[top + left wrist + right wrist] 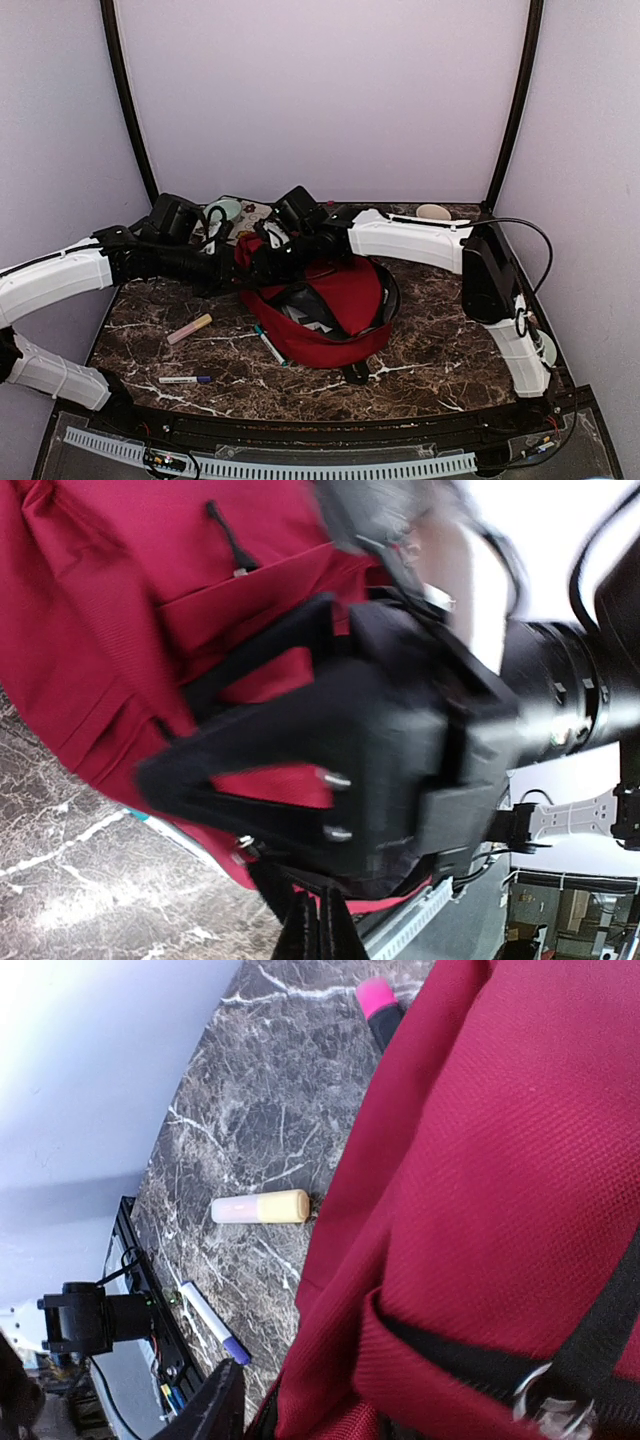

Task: Pack the student bag
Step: Pass from the left arm to the right

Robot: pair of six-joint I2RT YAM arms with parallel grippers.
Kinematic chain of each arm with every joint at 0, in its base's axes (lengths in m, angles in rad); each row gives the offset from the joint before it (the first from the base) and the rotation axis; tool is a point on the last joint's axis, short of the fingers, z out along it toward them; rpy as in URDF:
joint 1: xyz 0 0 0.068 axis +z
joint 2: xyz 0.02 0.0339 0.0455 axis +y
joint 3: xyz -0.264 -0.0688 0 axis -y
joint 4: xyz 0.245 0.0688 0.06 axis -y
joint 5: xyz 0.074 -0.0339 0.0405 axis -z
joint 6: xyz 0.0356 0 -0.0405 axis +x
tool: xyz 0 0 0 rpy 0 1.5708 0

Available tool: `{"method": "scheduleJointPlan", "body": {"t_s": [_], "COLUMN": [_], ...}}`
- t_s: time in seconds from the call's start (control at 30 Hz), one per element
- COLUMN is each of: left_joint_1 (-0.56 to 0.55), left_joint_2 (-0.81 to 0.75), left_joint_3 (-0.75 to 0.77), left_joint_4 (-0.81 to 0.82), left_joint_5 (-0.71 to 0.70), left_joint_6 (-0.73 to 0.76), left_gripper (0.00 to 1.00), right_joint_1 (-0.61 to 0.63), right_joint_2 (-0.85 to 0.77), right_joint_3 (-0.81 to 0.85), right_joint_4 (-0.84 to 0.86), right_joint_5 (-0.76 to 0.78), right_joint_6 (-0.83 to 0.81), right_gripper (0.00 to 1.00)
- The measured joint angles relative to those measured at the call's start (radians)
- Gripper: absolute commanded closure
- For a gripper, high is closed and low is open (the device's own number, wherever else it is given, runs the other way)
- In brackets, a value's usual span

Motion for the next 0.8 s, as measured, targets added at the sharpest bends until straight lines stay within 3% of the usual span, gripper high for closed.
{"method": "scheduleJointPlan", "body": {"t_s": [0.13, 0.33, 0.63, 0.8], "left_joint_1": [0.000, 0.028, 0.054, 0.074], "left_joint_2": [0.001, 0.003, 0.046, 0.046], "left_joint_3": [0.072, 0.088, 0.176, 0.181], "left_joint_4": [-0.053, -0.108, -0.204, -0.208], "left_joint_5": [0.001, 0.038, 0.084, 0.087], "left_joint_6": [-0.003, -0.030, -0.063, -0.099], "left_gripper": [1.00, 1.00, 1.00, 1.00], "right_joint_1": [-0.012, -0.044, 0.006, 0.054], "right_joint_2": [-0.189, -0.422, -0.465, -0.465], "right_joint_3": [-0.217, -0.479, -0.617, -0.687], "right_joint_4": [0.102, 0.291, 0.489, 0.615], "right_joint_5": [0.066, 0.178, 0.129, 0.051], "right_joint_6": [-0.117, -0.281, -0.556, -0.659], "right_gripper": [0.39, 0.35, 0.35, 0.40]}}
